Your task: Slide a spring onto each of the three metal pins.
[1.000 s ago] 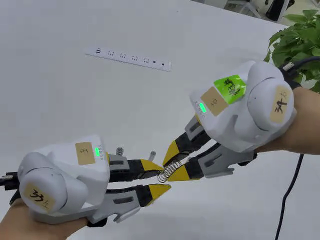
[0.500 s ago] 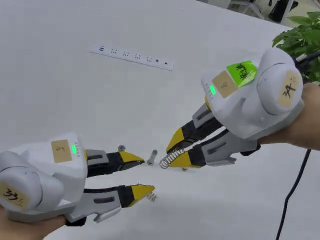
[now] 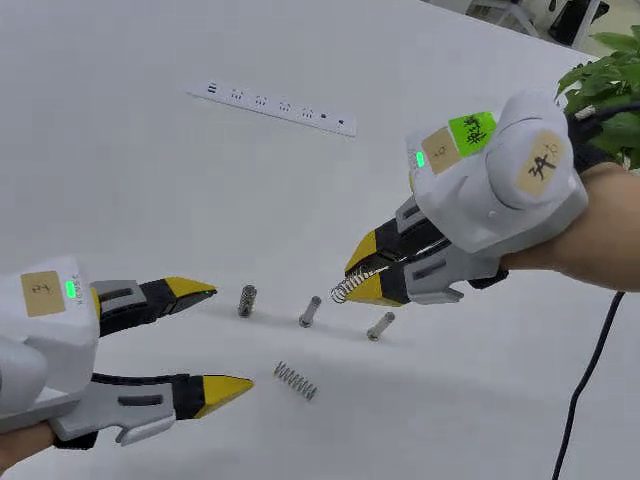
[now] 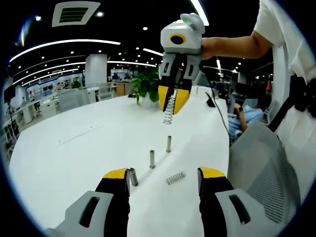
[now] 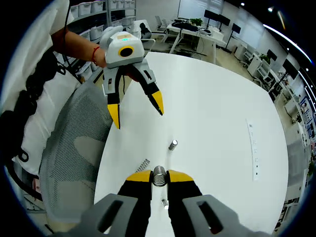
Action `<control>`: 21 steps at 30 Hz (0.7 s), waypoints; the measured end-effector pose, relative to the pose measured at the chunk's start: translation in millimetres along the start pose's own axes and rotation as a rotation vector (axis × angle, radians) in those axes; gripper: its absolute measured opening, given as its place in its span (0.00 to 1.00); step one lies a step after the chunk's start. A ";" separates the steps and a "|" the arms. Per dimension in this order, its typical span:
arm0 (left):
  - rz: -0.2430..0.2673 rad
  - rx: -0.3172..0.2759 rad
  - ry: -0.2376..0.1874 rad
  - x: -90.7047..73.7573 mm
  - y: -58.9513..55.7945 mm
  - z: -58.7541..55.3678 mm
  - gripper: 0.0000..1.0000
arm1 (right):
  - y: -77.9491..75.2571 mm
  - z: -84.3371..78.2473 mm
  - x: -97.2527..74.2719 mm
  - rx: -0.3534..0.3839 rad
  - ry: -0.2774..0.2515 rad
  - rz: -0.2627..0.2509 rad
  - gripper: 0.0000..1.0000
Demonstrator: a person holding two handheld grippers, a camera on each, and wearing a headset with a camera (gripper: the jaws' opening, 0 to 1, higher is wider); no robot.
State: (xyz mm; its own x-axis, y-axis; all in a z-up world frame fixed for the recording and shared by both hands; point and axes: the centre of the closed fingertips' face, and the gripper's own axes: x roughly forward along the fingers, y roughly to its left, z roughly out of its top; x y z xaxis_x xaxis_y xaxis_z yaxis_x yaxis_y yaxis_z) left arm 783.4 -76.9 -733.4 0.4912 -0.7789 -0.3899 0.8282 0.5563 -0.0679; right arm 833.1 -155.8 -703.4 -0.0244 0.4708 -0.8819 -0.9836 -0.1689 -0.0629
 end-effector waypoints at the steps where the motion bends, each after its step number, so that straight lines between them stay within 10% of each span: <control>1: 0.001 -0.004 0.003 -0.9 1.4 -1.8 0.58 | -1.9 -1.9 2.4 0.004 0.006 -0.001 0.12; 21: 0.034 -0.126 -0.064 -2.7 27.0 -6.7 0.81 | -27.7 -30.2 51.5 0.074 0.081 0.010 0.12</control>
State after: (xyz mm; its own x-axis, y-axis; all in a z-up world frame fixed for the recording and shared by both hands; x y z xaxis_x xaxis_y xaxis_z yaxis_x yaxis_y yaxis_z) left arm 802.6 -57.9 -740.3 0.5382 -0.7733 -0.3351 0.7720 0.6119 -0.1722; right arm 864.4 -153.1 -761.2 -0.0229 0.3973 -0.9174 -0.9940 -0.1072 -0.0217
